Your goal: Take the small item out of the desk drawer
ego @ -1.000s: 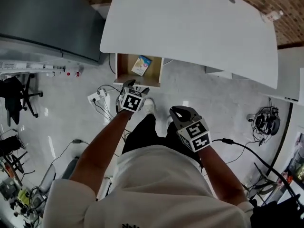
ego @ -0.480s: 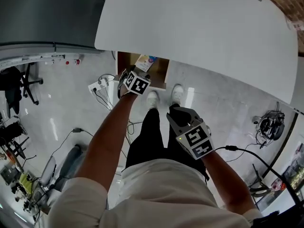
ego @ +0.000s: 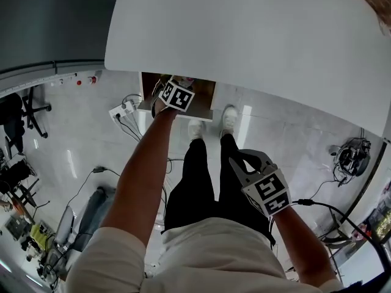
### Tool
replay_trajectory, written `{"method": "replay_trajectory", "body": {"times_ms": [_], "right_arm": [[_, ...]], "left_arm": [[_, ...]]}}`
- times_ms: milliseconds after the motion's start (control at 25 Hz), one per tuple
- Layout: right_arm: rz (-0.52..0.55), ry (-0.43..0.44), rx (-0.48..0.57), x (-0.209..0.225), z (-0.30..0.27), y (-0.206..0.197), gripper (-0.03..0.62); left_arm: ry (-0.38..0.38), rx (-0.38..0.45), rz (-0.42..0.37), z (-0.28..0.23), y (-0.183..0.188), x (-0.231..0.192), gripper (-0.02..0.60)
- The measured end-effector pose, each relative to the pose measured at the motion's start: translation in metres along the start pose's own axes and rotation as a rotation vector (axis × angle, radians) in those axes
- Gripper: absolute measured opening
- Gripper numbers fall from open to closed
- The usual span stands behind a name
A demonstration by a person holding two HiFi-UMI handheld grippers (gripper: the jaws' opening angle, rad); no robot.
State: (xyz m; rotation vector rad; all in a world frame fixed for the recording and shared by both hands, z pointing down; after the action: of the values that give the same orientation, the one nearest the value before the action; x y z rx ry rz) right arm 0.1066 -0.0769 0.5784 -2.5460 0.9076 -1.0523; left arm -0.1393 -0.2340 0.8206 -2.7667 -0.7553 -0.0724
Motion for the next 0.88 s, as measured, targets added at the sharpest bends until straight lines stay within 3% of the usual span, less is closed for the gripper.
{"method": "replay_trajectory", "body": {"times_ms": [200, 280, 440, 520, 680, 880], "right_arm": [[-0.044, 0.031, -0.004, 0.006, -0.013, -0.005, 0.083], [-0.048, 0.041, -0.002, 0.007, -0.017, -0.005, 0.081], [-0.056, 0.049, -0.001, 0.008, -0.023, -0.002, 0.08], [-0.063, 0.049, 0.004, 0.009, -0.024, -0.002, 0.078], [-0.073, 0.043, 0.0, 0.013, -0.023, -0.008, 0.077], [-0.084, 0.03, -0.009, 0.016, -0.023, -0.01, 0.075]], "left_arm": [[-0.034, -0.057, 0.007, -0.017, 0.007, 0.0, 0.371], [-0.026, -0.039, 0.008, -0.016, 0.013, -0.002, 0.373], [0.025, -0.034, -0.079, -0.014, 0.021, -0.005, 0.373], [0.047, -0.057, -0.104, -0.018, 0.021, -0.006, 0.373], [0.038, -0.137, -0.075, -0.034, 0.01, 0.0, 0.373], [0.066, -0.088, -0.114, -0.035, 0.022, -0.001, 0.373]]}}
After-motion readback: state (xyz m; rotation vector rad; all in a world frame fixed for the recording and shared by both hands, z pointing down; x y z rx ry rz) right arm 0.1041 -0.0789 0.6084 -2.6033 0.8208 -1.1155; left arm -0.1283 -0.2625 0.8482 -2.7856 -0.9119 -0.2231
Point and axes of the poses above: the fingertips, and each gripper's own axes: z backward along the fingers, x to its right, y out of its top, the point moved 10 cm from there along z, backward along the fingers, and after that the axes turned 8 degrees about y, right-handed, at the moved point
